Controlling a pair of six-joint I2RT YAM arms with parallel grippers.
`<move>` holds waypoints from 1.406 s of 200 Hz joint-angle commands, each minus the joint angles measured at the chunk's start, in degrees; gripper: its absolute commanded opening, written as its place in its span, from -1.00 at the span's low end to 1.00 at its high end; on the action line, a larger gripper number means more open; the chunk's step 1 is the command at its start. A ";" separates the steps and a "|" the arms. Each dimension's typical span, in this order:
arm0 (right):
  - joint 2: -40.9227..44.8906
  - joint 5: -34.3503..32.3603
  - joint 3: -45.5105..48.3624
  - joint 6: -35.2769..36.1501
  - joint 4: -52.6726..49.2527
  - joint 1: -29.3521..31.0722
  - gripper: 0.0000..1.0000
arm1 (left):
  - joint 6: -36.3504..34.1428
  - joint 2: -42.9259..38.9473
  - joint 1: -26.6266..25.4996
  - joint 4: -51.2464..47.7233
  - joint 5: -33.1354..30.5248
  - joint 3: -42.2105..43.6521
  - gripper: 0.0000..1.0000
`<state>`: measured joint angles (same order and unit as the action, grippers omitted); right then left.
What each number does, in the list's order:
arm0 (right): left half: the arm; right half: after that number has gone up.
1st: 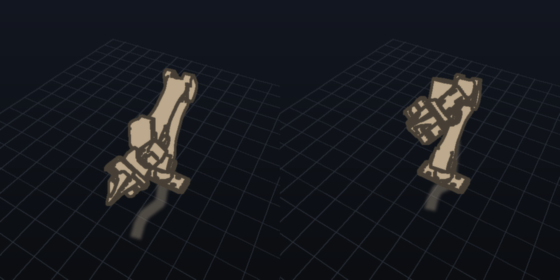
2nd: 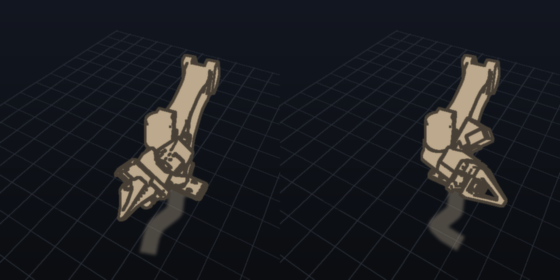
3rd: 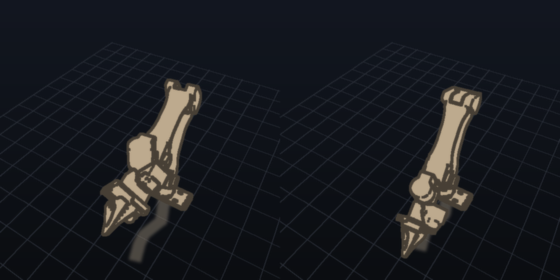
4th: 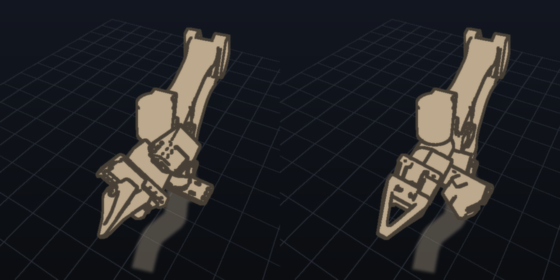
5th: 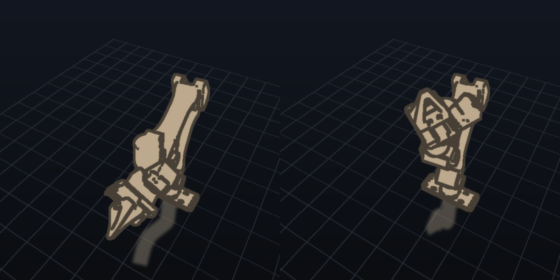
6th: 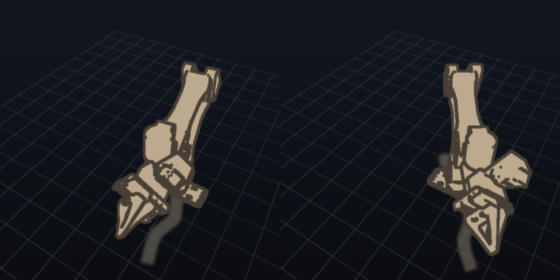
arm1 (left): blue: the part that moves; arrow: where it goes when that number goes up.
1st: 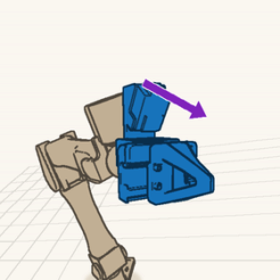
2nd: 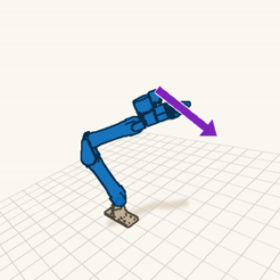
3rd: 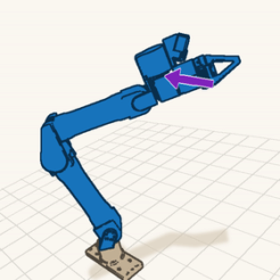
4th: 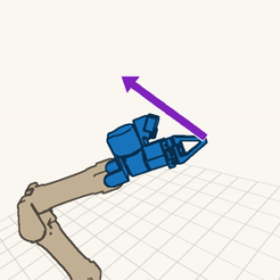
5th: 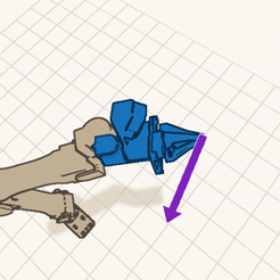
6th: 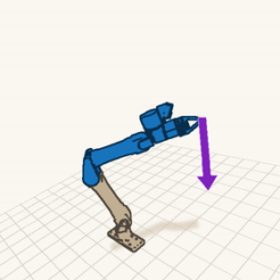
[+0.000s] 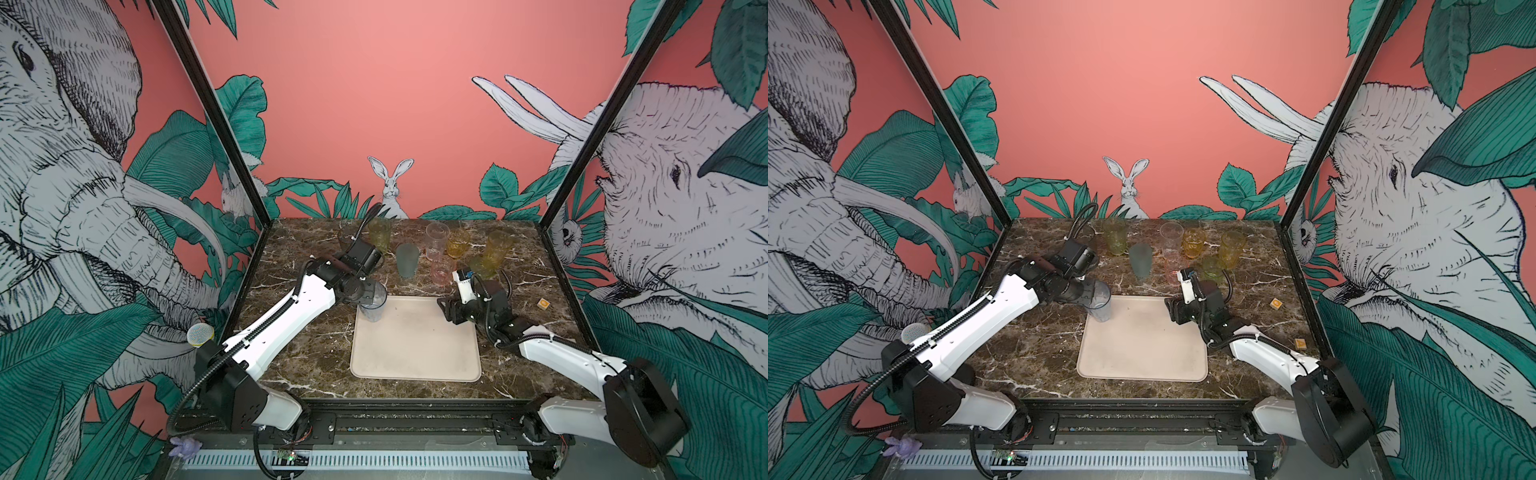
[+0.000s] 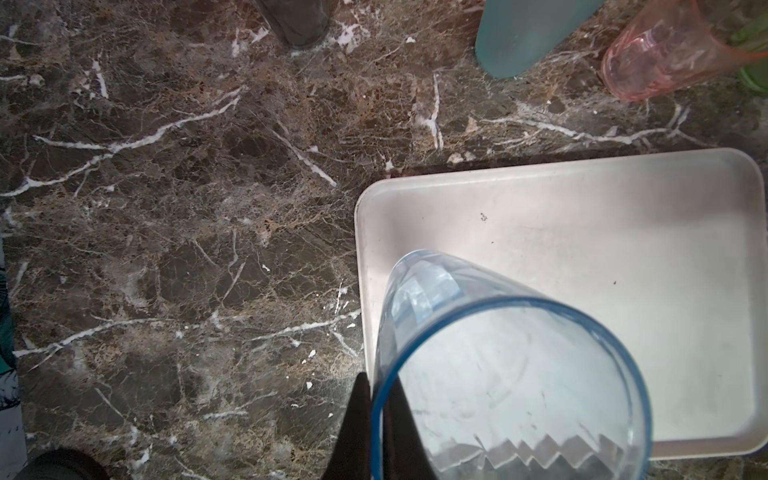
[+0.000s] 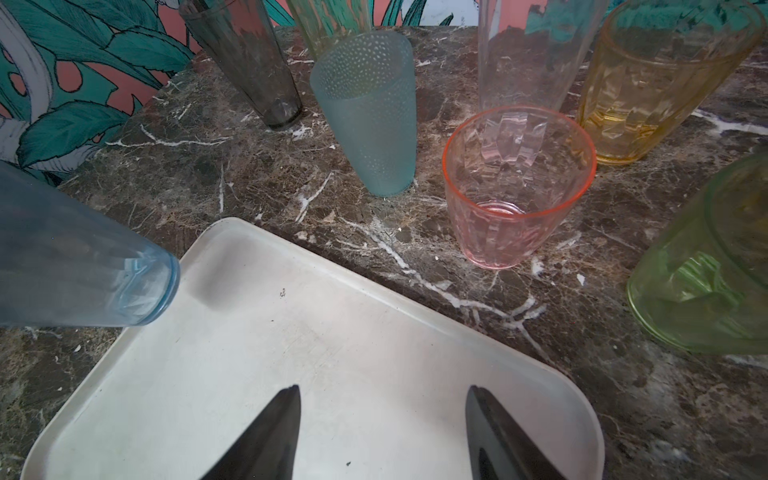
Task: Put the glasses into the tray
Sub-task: 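Lift the clear blue glass and carry it toward the tray with the left gripper, then lower the blue glass onto the tray corner and open the left gripper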
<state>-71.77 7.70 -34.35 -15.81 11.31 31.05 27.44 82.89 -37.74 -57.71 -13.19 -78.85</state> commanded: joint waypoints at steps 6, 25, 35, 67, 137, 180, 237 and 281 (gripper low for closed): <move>0.12 -1.29 -0.19 0.87 0.46 0.32 0.30 | 1.83 1.58 -0.06 2.89 -1.54 0.44 -1.00; 0.40 -1.79 0.11 0.96 0.72 0.26 0.30 | 1.79 3.06 0.36 3.52 -1.41 0.21 -1.00; 0.64 -2.06 0.16 1.02 0.57 0.29 0.30 | 1.84 3.73 0.65 3.81 -1.14 0.27 -1.00; 0.96 -2.52 0.30 1.20 0.47 0.25 0.31 | 1.91 4.86 1.83 5.19 -0.36 0.79 -1.00; 1.01 -2.94 0.24 1.25 0.53 0.28 0.32 | 1.78 6.60 4.18 7.33 1.81 1.23 -1.00; 0.72 -2.86 0.24 1.27 0.72 0.29 0.32 | 1.61 8.68 4.27 6.49 1.38 0.10 -1.00; 0.74 -2.58 0.42 1.45 1.53 0.33 0.32 | 1.91 10.08 4.25 6.30 0.93 0.12 -0.95; 1.02 -2.30 0.60 1.66 1.63 0.29 0.32 | 1.96 9.74 4.25 5.70 0.79 -0.51 -0.56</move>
<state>-71.77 5.15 -34.35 -14.87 11.31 31.05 28.45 92.77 -33.65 -50.96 -11.64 -78.06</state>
